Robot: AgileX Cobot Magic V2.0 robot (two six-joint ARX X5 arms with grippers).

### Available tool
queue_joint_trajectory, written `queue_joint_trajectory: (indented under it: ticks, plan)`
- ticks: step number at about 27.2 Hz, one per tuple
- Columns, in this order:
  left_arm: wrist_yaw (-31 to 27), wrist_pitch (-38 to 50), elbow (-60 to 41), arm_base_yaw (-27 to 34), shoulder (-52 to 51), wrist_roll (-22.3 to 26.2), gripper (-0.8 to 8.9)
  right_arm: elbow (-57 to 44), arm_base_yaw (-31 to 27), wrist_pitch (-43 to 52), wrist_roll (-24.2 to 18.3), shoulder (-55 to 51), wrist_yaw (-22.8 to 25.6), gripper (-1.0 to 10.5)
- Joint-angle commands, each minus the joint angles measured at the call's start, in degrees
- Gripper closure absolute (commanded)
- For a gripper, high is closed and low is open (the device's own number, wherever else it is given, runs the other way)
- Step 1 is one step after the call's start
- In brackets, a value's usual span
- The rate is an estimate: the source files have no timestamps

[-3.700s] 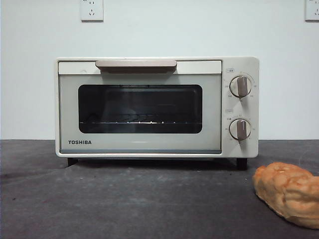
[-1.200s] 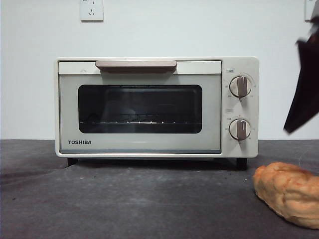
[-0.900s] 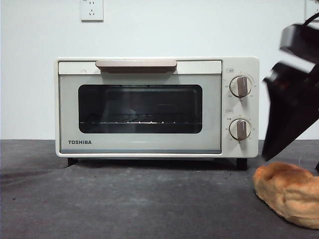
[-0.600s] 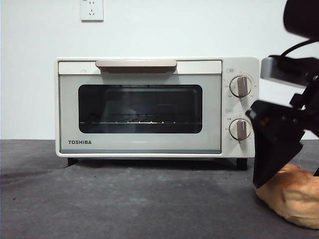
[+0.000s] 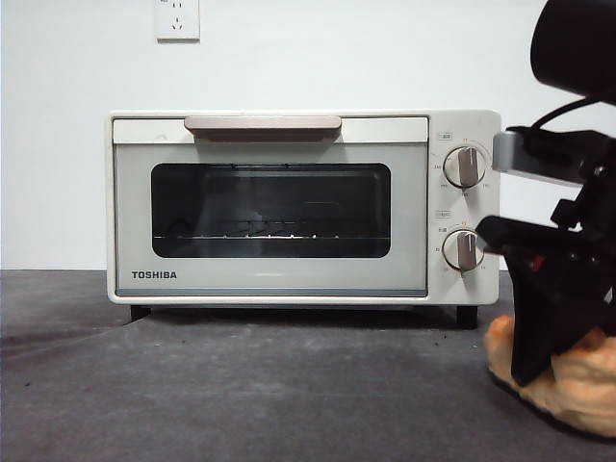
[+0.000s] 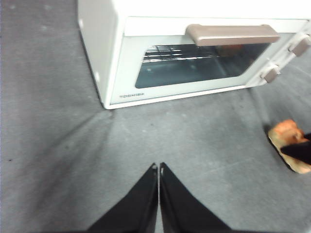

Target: The left arm flap open the oven, the right arm pick bread and place it into oven, the left arm flap close the oven

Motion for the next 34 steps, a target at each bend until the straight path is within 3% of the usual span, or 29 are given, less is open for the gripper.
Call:
queue_joint_trajectory:
  ticks: [1,11,25,34]
  plan:
    - [0.15,2.32,1.11,-1.49,0.63,-2.38,8.02,2.38,0.57,-0.94,0.07,-3.06,-0.04,7.3]
    - [-1.75,21.31,3.56,-13.88,12.87,-11.08,8.01,15.47,0.57,-16.52,-2.54,-19.52,-0.68,7.3]
    - [-9.86,27.87,17.42,-24.74,36.04,-7.87,8.01,20.13,0.57,-20.50,-2.97,-26.71,-0.63,7.3]
    - [-13.79,29.16,20.68,-28.11,43.74,-5.46,8.01,20.13,0.57,-21.22,-3.02,-28.98,-0.61,7.3]
